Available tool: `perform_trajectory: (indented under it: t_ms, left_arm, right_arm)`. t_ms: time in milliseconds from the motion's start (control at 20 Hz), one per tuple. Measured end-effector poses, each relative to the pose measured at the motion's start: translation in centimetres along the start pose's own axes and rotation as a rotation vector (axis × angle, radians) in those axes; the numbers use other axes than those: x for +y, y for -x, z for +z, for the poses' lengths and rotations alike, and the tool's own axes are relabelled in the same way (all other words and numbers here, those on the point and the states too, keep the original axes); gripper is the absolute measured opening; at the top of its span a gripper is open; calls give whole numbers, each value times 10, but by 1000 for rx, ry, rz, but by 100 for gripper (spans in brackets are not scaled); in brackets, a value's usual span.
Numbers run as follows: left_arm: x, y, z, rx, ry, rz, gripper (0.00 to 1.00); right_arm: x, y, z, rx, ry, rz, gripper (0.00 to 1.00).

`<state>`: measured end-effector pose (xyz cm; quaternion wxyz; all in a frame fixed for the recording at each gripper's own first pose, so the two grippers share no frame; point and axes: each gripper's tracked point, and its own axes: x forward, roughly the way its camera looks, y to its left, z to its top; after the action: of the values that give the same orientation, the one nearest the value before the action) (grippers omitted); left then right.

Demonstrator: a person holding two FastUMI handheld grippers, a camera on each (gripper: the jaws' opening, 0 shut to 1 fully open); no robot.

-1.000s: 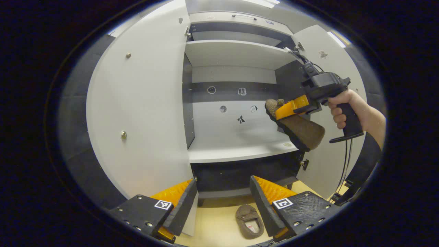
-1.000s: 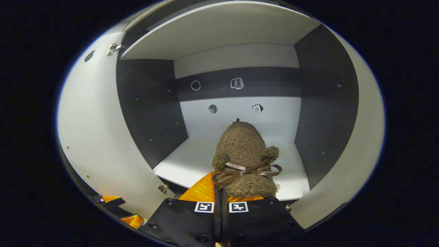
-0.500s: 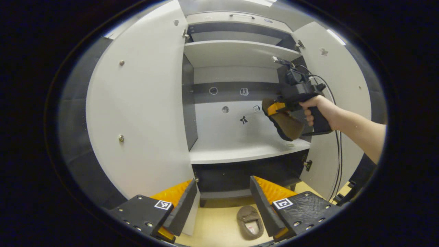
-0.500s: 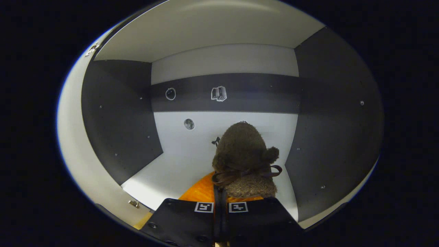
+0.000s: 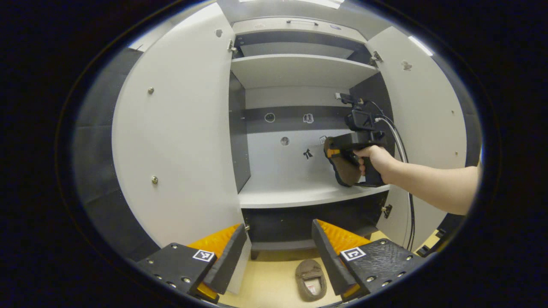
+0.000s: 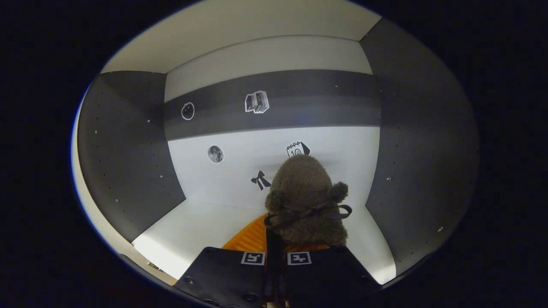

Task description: Grab one shoe with the right hand and put it into the shoe cabinet, grab the other shoe with the left hand and put it into the shoe cabinet; then close the right door with the right hand and the left door with the left hand.

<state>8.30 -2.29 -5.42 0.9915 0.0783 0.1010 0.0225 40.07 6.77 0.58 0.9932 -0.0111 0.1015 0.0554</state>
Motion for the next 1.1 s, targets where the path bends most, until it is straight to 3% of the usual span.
perform_trajectory:
  t_ms: [100,200,250,300,550,650,700,800,850,900,950,1100]
  left_arm:
    - [1,1,-5,11,15,4,90]
    - [3,2,-9,17,21,8,90]
    - [5,2,-10,21,20,12,90]
    - [6,2,-11,23,20,16,87]
    - [8,1,-9,13,27,4,97]
    - [8,2,-10,10,24,-1,97]
    - [8,2,-11,11,28,-5,92]
    - [7,1,-16,17,37,-16,83]
    - [8,0,-18,18,40,-21,83]
    - [8,-1,-20,21,41,-26,83]
    - [8,-1,-22,24,38,-30,83]
    - [10,-5,-31,38,30,-40,84]
  right_arm:
    - [0,-3,-3,2,15,-12,4]
    - [3,-6,-16,51,25,0,12]
    - [1,-5,-24,85,26,-4,23]
    - [8,-7,-28,101,10,30,24]
    - [25,16,-22,145,-3,70,91]
    - [30,33,-12,131,9,83,93]
    - [31,42,-7,123,16,90,98]
    - [33,62,7,97,22,104,93]
    - [35,72,16,76,23,113,98]
    - [35,83,24,54,29,117,93]
    - [33,94,31,34,37,110,98]
    - [25,126,42,-25,71,76,98]
